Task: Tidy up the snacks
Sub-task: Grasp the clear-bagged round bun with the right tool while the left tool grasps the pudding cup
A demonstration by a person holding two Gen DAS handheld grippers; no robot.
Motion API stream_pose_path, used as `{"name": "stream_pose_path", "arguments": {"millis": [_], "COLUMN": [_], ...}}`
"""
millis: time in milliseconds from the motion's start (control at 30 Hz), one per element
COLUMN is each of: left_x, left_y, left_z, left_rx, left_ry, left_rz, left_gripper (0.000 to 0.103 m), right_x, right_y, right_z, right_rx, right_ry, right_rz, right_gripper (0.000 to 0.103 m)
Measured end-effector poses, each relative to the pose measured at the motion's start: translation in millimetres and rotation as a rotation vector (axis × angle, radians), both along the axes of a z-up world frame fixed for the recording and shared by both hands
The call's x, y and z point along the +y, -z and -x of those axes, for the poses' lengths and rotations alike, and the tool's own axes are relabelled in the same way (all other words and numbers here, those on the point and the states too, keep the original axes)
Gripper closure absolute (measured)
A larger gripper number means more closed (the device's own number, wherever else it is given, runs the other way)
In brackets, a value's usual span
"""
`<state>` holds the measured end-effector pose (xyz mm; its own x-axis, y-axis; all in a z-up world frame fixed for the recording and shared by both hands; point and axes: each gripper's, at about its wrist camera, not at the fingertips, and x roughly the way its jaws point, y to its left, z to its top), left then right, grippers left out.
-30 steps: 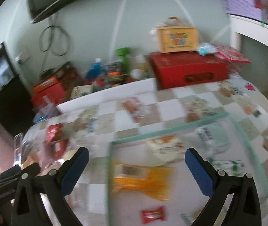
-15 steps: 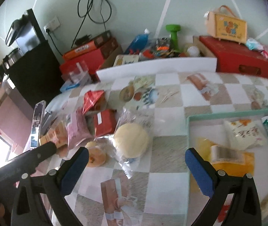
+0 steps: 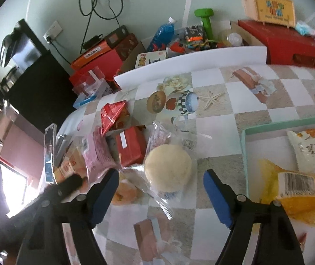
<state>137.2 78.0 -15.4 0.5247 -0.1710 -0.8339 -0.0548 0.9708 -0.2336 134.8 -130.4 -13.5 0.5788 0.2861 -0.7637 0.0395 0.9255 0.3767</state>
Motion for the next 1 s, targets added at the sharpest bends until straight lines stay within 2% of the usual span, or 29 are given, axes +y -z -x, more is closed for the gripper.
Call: {"name": "stream_pose_path", "arguments": {"millis": [167, 500, 567, 600, 633, 800, 867, 1000], "left_x": [-14.7, -50.0, -53.0, -54.6, -56.0, -60.7, -60.2, -59.9], "left_y": [2.0, 18.0, 22.7, 24.6, 26.5, 28.7, 28.7, 26.6], "left_z": [-1.9, -9.1, -11.5, -12.6, -13.1, -14.1, -15.9, -16.0], "left_rx": [0.002, 0.013, 0.013, 0.016, 0.017, -0.003, -0.007, -0.016], "left_ry": [0.060, 0.201, 0.214, 0.219, 0.226, 0.253, 0.264, 0.290], "left_rz": [-0.029, -0.101, -0.095, -0.095, -0.090, -0.109, -0.088, -0.056], "left_gripper": [0.000, 0.001, 0.008, 0.018, 0.022, 0.023, 0.029, 0.047], "right_x": [-3.0, -3.4, -2.1, -0.7, 0.2, 3.7, 4.7, 4.2], "right_y": [8.0, 30.0, 32.8, 33.4, 34.2, 36.1, 36.3, 36.2], "right_z": [-20.7, -45.5, -46.8, -47.7, -48.4, -50.4, -50.7, -49.9], "right_rx": [0.069, 0.174, 0.183, 0.183, 0.186, 0.191, 0.191, 0.189], "right_ry": [0.019, 0.020, 0.016, 0.012, 0.009, 0.002, 0.000, -0.005], "right_rz": [-0.045, -0.023, -0.006, 0.007, 0.014, 0.045, 0.055, 0.060], "right_gripper": [0.028, 0.030, 0.030, 0.030, 0.030, 0.030, 0.030, 0.033]}}
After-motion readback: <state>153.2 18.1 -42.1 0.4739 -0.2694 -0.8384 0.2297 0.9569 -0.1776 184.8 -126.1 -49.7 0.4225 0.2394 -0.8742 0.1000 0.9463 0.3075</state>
